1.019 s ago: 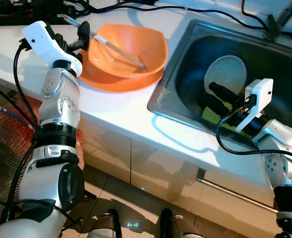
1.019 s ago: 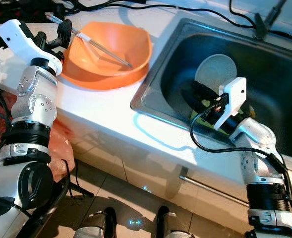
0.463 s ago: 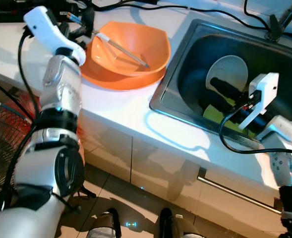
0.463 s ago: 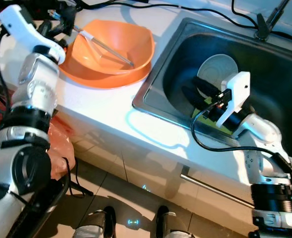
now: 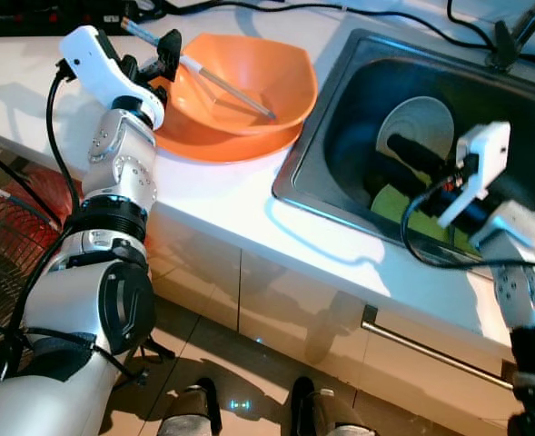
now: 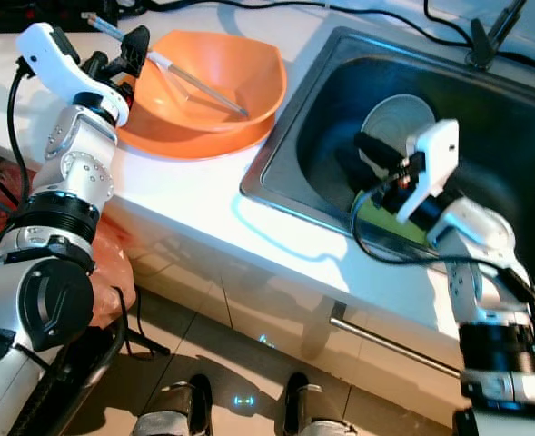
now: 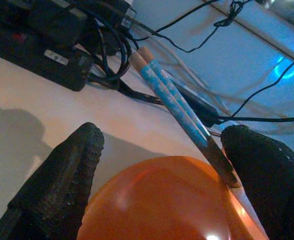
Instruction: Kitchen organization
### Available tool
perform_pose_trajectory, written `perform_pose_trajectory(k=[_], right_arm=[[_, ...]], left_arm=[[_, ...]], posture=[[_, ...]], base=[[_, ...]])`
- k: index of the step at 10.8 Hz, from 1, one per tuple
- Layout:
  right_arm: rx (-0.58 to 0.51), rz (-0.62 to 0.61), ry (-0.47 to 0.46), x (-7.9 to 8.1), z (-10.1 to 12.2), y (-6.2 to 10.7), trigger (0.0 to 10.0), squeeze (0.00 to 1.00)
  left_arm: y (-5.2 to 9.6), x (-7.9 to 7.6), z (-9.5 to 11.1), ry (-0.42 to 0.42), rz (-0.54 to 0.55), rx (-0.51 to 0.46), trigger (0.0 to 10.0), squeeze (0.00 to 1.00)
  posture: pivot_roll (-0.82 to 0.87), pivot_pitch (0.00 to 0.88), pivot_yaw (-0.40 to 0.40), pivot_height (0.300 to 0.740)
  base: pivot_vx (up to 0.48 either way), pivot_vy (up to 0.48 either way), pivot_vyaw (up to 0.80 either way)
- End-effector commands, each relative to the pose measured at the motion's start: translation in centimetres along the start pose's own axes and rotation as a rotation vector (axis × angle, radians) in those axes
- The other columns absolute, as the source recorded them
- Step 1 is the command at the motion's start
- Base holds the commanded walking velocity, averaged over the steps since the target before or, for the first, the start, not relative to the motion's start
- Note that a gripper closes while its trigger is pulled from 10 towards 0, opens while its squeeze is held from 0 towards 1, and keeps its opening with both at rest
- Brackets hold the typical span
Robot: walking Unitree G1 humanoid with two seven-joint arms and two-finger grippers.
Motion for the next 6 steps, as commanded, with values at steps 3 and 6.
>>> perform_pose_trajectory(k=[3,6], right_arm=[[0.01,0.006,0.011,0.0,0.0,0.2,10.0,0.0],[0.014,0.004,0.017,-0.1,0.1,0.3,10.0,0.0]], left_arm=[[-0.9,-0.7,2.8,0.003,-0.032,-0.105,10.0,0.0],[-1.2,-0.9,3.7,0.025,-0.034,-0.133,10.0,0.0]], posture=[[-0.06,0.263,-0.066,0.74],[-0.07,0.259,-0.072,0.74]], base=[[0.0,0.0,0.0],[0.0,0.0,0.0]])
Point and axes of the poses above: a point about 5 cm out from each wrist's last joint towards the gripper, its own y axis pointing back from the gripper into the wrist, its own z axis along the axis of the wrist's last joint, x = y × z, the point moved 1 cm from there along -y, pointing out of the wrist towards the gripper, and after that the axes turned 13 degrees about -y, right-handed, at the moved point
